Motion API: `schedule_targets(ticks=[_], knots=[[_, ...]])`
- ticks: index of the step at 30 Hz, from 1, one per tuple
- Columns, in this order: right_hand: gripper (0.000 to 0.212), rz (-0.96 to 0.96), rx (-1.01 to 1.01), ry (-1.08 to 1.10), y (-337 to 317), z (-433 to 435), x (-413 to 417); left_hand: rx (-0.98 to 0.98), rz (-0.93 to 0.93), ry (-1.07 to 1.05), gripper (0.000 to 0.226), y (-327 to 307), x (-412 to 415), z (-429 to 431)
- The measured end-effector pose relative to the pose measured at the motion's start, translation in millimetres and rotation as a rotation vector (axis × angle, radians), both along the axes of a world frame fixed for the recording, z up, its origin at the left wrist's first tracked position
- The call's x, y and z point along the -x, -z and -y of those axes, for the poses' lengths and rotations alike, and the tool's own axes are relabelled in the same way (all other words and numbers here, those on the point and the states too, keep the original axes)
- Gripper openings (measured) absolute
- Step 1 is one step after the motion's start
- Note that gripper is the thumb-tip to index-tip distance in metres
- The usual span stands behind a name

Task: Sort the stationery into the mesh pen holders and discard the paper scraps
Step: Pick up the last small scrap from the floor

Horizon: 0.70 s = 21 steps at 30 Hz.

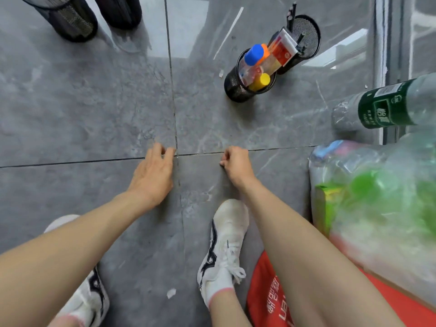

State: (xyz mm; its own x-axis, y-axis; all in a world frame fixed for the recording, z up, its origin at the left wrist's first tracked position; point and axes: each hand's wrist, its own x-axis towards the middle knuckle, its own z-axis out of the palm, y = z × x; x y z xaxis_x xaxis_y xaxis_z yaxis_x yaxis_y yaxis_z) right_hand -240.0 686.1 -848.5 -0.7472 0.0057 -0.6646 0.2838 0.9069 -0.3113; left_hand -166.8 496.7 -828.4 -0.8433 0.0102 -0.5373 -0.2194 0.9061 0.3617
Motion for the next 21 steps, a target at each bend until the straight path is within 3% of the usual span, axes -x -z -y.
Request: schedule_targets(ticks=[3, 8, 13, 15, 21], knots=[[0.008, -0.077, -0.066, 0.123, -9, -2, 1, -0.032, 0.102, -0.109, 0.039, -11, -36, -4], [0.009, -0.062, -0.079, 0.246, -20, -14, -13, -0.064, 0.149, -0.089, 0.032, -9, -113, -11], [0.019, -0.046, -0.034, 0.450, -20, -13, -57, -0.068, 0.370, -0.355, 0.027, -13, -179, -35], [0.023, -0.013, -0.029, 0.496, -19, -9, -79, -0.094, 0.422, -0.320, 0.026, -10, -200, -46], [0.029, 0.076, -0.001, 0.534, -8, 10, -160, -0.033, 0.470, 0.042, 0.031, 4, -245, -56]])
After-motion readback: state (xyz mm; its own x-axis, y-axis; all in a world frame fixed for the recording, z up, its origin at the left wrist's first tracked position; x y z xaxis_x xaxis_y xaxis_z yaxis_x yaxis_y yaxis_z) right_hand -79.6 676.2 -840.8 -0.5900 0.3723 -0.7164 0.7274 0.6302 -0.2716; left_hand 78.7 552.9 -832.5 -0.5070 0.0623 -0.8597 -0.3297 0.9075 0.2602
